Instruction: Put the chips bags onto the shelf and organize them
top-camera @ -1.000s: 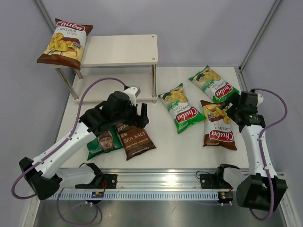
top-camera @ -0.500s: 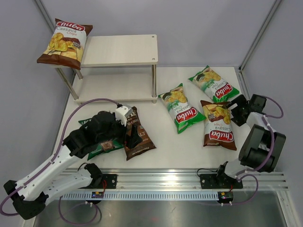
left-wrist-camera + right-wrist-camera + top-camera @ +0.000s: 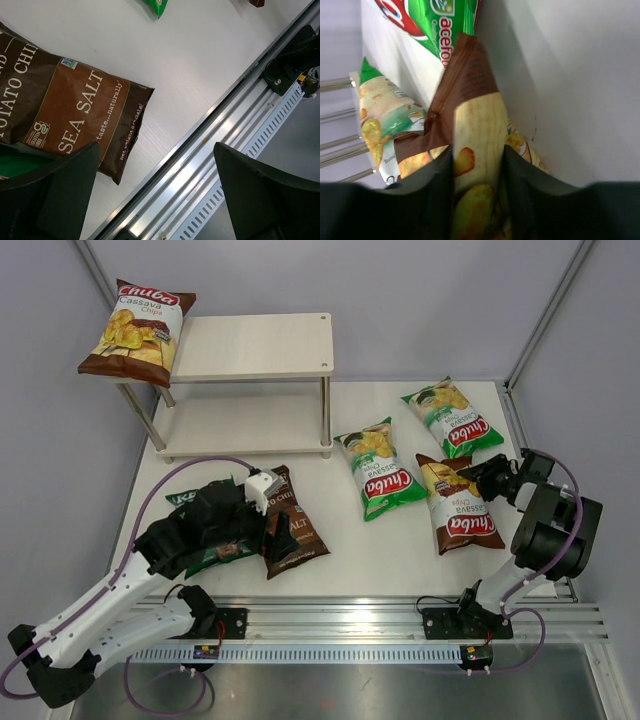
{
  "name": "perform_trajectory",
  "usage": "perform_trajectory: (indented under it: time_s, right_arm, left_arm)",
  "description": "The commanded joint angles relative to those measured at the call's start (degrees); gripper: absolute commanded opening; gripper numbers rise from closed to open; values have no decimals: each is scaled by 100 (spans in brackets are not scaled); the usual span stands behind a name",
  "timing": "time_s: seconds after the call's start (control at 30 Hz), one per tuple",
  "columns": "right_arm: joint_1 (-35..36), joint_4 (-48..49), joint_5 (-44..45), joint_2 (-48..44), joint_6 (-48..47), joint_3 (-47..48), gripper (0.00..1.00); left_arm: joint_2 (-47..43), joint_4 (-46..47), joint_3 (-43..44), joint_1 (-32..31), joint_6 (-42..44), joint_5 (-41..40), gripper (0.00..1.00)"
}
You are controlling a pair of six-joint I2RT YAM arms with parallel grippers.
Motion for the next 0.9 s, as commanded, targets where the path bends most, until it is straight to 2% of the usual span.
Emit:
perform_trajectory:
  time_s: [0.0,0.17,0.3,0.4,0.6,0.7,0.73,0.87]
  right_arm:
    - [-9,537,-271,-262,319,-365,44]
    - [18,608,-156,-990,645,-656,27]
    - [307,363,185,-1781,1057,-867,21]
    - [693,213,519,-2537,1452,-999,18]
    - [826,-313,1091,-3680,1910,-833,11]
    - [861,-376,987,-4216,2183,-728,11]
    - [940,-359,951,-4278,2227,-684,11]
    - [1133,-438,784,-4568,2420,-394,8]
  left_arm:
    - [-191,285,-24,-27,72,31,99]
    - [-130,267,3,-27,-25,-188,99]
    - [-16,293,117,-27,-481,-671,99]
    - [-15,793,21,-27,-894,-866,99]
    - [37,2594,-620,-27,-1220,-497,99]
    - [186,3674,-1033,-27,-1221,-226,99]
    - [248,4373,-1148,-36,-1229,-146,99]
    - [827,6144,-1623,-123,-1124,250,99]
